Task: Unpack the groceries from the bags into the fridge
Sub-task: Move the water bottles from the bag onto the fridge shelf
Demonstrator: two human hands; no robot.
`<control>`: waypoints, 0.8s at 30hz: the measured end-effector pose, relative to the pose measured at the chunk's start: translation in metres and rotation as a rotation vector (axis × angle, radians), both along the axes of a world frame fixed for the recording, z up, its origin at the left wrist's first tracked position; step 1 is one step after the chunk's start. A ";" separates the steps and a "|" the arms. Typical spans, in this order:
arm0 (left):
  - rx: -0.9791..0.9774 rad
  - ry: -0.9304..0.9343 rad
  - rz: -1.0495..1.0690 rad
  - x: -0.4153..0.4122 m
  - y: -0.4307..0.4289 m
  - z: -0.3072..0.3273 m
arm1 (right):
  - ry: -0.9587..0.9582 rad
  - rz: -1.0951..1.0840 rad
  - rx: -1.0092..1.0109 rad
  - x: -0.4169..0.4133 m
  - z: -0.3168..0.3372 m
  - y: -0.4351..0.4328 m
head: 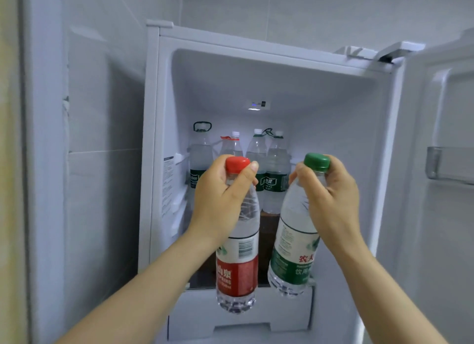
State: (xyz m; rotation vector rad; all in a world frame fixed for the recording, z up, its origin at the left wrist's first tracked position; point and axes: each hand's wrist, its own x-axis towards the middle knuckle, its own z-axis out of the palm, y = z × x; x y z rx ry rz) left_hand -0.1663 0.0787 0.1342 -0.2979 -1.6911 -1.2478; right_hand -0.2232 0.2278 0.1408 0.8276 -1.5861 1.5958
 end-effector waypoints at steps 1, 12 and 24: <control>0.004 0.000 -0.005 -0.009 -0.004 -0.001 | -0.008 0.000 -0.008 -0.008 0.000 -0.005; 0.018 -0.036 0.084 -0.117 -0.046 0.003 | -0.046 0.049 -0.034 -0.110 0.002 -0.045; 0.025 -0.104 0.261 -0.231 -0.075 -0.001 | -0.075 0.025 0.094 -0.230 -0.006 -0.081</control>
